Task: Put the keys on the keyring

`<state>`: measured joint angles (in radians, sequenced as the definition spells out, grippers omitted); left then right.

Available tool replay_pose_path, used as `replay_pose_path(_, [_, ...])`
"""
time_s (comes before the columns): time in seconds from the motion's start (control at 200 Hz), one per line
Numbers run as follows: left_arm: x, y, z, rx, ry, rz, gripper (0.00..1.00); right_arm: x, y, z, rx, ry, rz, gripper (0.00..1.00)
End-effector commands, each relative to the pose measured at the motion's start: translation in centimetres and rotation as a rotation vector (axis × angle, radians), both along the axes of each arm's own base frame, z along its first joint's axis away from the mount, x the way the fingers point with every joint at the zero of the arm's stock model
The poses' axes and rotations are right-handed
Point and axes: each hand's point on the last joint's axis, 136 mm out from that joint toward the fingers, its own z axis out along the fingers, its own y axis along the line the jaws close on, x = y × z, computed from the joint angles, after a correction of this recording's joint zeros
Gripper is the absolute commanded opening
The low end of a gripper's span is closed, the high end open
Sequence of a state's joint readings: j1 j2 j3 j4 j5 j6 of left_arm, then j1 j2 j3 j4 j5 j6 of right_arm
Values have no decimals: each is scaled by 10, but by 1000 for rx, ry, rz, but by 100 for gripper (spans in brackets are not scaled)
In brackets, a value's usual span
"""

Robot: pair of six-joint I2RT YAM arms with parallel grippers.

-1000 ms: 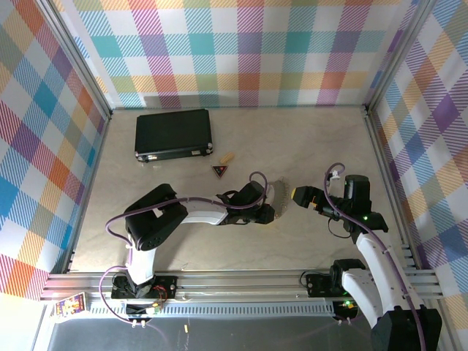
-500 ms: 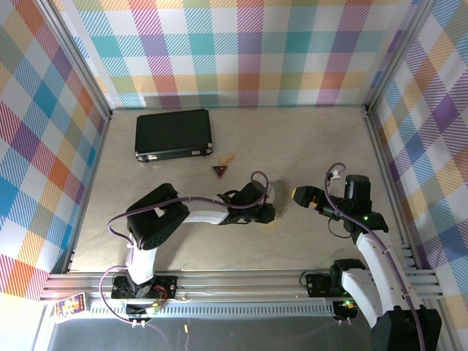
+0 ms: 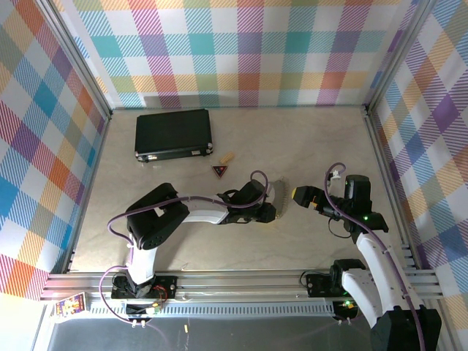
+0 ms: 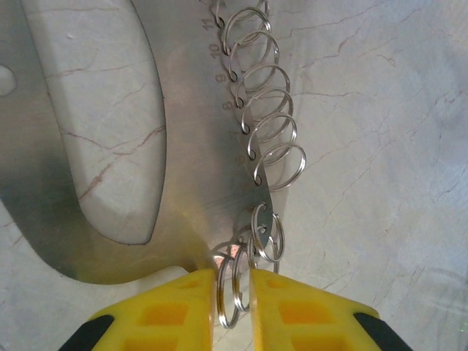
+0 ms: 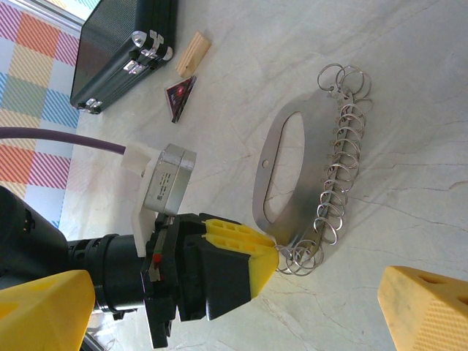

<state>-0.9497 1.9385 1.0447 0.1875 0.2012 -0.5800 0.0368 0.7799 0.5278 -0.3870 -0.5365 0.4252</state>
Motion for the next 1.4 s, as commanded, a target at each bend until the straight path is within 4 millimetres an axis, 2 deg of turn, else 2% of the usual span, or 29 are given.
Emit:
replay_pose_path(0.0, [6,-3,7,-35,-13,-4,17,1,1,11,2,-35,22,99])
replay_pose_path(0.365, [6,-5,4,-51,3,0,13,1,0,12,-4,-42,21,99])
replay_pose_path(1.395, [6,4,-7,-4,-1,14,15,-1,-3,16,-10,-53,12,99])
